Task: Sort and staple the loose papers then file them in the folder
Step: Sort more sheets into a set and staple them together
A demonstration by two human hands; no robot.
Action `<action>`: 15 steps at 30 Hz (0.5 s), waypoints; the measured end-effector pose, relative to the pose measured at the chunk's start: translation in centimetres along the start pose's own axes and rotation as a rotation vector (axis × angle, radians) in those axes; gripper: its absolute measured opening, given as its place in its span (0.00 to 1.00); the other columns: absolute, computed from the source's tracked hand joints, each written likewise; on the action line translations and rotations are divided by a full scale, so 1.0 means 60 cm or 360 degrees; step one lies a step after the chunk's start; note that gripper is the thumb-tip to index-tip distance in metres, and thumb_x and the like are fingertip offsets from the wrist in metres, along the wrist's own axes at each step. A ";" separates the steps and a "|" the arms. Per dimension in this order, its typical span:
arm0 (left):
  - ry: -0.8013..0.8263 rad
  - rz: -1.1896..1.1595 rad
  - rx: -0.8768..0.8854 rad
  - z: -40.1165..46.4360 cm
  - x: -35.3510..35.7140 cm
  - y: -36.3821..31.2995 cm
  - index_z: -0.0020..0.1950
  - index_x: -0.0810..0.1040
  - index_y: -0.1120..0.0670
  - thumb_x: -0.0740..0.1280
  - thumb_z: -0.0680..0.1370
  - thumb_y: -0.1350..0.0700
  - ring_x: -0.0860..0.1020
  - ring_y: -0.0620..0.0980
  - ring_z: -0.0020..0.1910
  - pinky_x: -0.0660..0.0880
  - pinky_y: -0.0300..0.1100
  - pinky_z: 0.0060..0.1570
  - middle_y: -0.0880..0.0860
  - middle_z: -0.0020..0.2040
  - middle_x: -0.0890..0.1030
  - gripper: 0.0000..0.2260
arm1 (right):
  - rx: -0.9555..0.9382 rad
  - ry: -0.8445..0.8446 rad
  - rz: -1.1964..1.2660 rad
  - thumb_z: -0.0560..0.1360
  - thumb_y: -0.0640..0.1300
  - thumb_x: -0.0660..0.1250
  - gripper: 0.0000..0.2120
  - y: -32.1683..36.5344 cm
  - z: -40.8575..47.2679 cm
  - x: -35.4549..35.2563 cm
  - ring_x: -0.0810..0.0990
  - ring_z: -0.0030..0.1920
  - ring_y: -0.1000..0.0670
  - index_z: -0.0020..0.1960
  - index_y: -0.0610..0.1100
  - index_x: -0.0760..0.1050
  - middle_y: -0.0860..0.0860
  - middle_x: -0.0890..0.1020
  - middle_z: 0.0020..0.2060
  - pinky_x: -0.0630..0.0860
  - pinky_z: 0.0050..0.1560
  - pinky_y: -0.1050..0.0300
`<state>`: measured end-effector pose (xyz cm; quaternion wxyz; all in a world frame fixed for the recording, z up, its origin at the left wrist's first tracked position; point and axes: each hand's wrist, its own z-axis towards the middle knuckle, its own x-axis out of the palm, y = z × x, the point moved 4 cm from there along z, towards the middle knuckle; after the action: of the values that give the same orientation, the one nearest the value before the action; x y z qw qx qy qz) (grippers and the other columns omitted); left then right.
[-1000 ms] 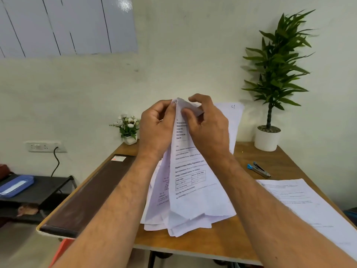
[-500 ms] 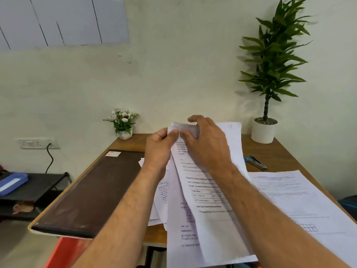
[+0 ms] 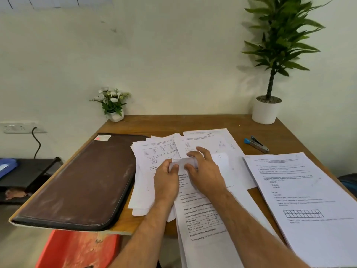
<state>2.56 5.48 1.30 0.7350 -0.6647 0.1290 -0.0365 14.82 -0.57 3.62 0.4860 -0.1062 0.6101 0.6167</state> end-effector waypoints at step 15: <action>-0.0468 0.0410 0.0179 0.011 -0.043 0.009 0.61 0.82 0.51 0.63 0.82 0.62 0.80 0.49 0.59 0.74 0.38 0.59 0.50 0.59 0.84 0.12 | -0.0068 -0.0058 0.0134 0.82 0.49 0.61 0.07 -0.033 0.005 0.039 0.77 0.51 0.56 0.54 0.49 0.77 0.57 0.76 0.54 0.76 0.55 0.61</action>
<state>0.18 6.78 1.19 0.7805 -0.5987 0.1018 0.1481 15.24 0.36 0.70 0.4683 -0.0796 0.5918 0.6513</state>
